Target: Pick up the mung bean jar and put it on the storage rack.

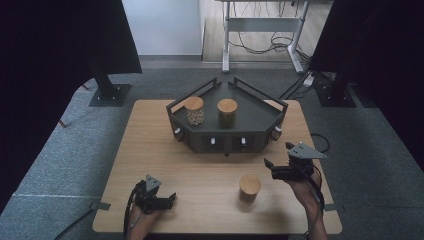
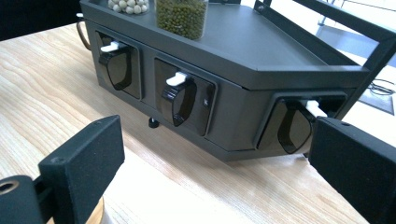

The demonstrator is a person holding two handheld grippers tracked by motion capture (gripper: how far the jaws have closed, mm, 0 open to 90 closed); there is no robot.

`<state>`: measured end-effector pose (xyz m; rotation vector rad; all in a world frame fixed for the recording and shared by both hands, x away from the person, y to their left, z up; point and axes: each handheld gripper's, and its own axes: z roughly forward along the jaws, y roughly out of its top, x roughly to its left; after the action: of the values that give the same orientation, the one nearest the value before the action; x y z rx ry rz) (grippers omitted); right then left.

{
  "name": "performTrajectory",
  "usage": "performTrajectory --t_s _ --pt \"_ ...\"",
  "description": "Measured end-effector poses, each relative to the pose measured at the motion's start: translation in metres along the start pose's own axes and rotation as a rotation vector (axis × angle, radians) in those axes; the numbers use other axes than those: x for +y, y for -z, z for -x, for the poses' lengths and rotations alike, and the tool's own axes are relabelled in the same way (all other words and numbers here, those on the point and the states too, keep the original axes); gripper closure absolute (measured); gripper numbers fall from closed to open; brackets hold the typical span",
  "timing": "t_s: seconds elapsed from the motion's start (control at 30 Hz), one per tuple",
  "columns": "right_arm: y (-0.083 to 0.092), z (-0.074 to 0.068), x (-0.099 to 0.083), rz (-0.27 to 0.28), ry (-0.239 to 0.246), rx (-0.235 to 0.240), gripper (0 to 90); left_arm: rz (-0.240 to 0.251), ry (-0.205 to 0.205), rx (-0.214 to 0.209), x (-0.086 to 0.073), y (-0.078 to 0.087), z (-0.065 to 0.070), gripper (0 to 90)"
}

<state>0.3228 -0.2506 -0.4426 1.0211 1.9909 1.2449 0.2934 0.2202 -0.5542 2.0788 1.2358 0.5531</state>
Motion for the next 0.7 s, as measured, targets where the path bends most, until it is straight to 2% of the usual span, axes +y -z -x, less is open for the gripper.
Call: performTrajectory --t_s 0.13,0.7 --pt "-0.001 0.000 -0.006 0.000 -0.007 0.001 2.9 0.000 0.000 0.000 0.000 0.000 0.000 2.7" --pt "-0.002 0.006 -0.037 -0.023 -0.048 -0.093 3.7 0.000 0.000 0.000 0.000 0.000 0.000 2.7"
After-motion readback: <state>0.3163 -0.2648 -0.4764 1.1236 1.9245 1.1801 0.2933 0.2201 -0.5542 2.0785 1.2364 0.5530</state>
